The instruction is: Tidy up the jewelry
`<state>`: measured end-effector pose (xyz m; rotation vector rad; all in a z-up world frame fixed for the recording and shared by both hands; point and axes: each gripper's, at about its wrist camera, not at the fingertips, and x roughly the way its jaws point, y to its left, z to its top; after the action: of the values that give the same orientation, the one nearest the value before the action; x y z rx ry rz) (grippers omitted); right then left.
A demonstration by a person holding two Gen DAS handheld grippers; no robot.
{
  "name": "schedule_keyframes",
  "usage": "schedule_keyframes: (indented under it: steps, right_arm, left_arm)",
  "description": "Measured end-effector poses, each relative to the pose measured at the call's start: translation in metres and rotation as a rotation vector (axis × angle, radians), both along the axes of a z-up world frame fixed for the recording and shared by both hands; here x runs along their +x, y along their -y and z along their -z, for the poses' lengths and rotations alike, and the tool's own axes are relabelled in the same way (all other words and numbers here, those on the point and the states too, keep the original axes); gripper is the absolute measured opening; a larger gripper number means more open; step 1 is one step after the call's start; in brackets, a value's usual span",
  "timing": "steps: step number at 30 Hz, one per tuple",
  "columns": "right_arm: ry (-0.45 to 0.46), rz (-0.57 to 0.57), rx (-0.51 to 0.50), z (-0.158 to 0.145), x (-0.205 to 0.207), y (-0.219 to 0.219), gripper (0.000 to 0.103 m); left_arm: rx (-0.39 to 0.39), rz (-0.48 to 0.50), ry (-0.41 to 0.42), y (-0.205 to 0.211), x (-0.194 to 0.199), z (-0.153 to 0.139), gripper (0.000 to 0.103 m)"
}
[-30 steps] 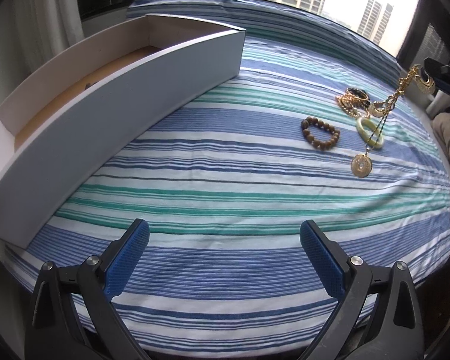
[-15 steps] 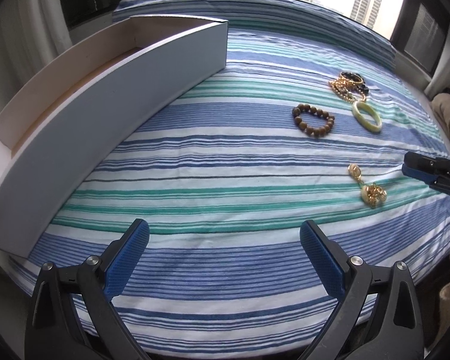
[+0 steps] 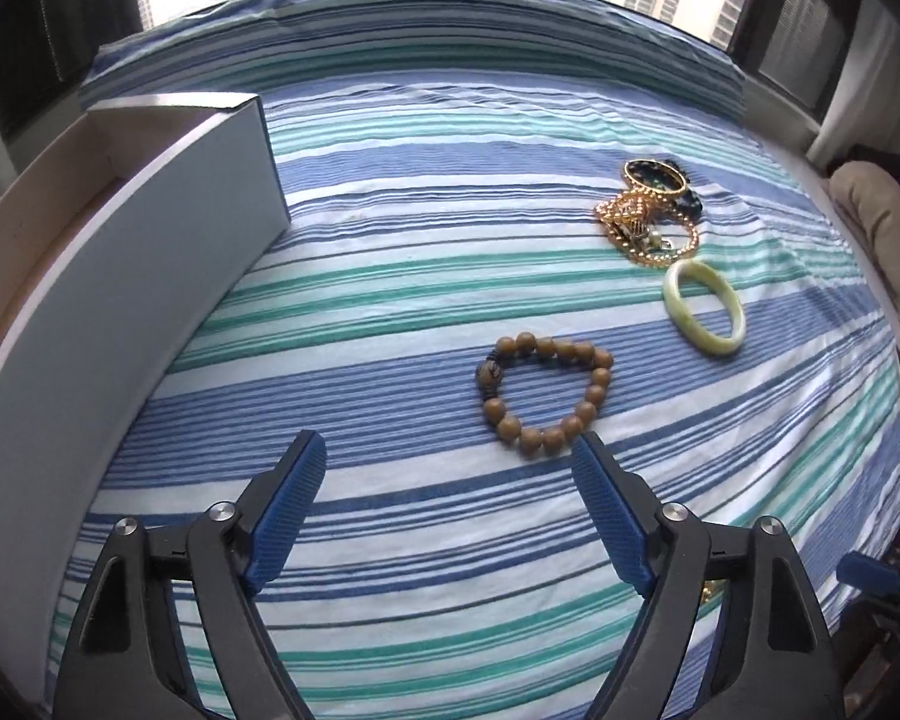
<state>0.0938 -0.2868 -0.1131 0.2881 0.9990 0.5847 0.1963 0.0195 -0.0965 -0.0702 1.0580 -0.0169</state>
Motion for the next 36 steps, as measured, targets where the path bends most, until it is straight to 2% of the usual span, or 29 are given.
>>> schedule_keyframes:
  steps: [2,6,7,9,10,13,17,19,24,28,29,31,32,34,36]
  right_arm:
    - [-0.002,-0.005,-0.004,0.002,-0.007,0.0,0.043]
    - [0.012,-0.003,-0.028,0.003,-0.017,0.005,0.043]
    - [0.017,-0.003,-0.034,0.003,-0.019,0.006,0.043]
    - [0.031,0.001,-0.046,0.001,-0.021,0.008,0.043]
    - [0.036,0.0,-0.051,0.001,-0.021,0.009,0.043]
    - [0.048,-0.023,-0.092,0.004,-0.018,0.005,0.043]
    - [0.071,-0.143,-0.159,0.014,-0.012,-0.022,0.043]
    - [0.076,-0.188,-0.179,0.02,-0.007,-0.038,0.044]
    - [0.164,-0.287,-0.306,0.024,0.01,-0.078,0.044]
    - [0.104,-0.411,-0.234,0.03,0.015,-0.095,0.044]
    - [0.092,-0.41,-0.254,0.033,0.016,-0.097,0.044]
    - [0.082,-0.358,-0.377,0.042,0.018,-0.1,0.044]
    - [0.078,-0.33,-0.389,0.044,0.019,-0.098,0.044]
    - [0.06,-0.306,-0.343,0.042,0.021,-0.091,0.044]
    - [0.053,-0.285,-0.37,0.044,0.023,-0.093,0.044]
  left_arm:
    - [0.016,0.02,-0.024,0.008,0.018,0.015,0.077]
    - [0.046,0.02,-0.062,0.015,0.036,0.039,0.057]
    - [0.054,0.02,-0.026,0.017,0.036,0.037,0.042]
    - [0.036,0.058,-0.013,0.021,0.036,0.035,0.014]
    - [0.035,0.066,-0.013,0.023,0.035,0.033,0.012]
    - [0.02,0.06,0.007,0.02,0.021,0.024,0.011]
    - [-0.084,0.03,0.052,-0.003,-0.014,-0.005,0.011]
    - [-0.108,0.022,0.074,-0.016,-0.036,-0.023,0.011]
    - [-0.135,-0.018,0.095,-0.05,-0.082,-0.051,0.011]
    - [-0.132,-0.074,0.096,-0.074,-0.107,-0.049,0.011]
    - [-0.136,-0.088,0.096,-0.078,-0.112,-0.048,0.011]
    - [-0.155,-0.115,0.098,-0.086,-0.124,-0.044,0.011]
    - [-0.164,-0.124,0.098,-0.088,-0.129,-0.043,0.011]
    - [-0.174,-0.139,0.097,-0.092,-0.137,-0.04,0.011]
    - [-0.179,-0.147,0.095,-0.09,-0.139,-0.036,0.011]
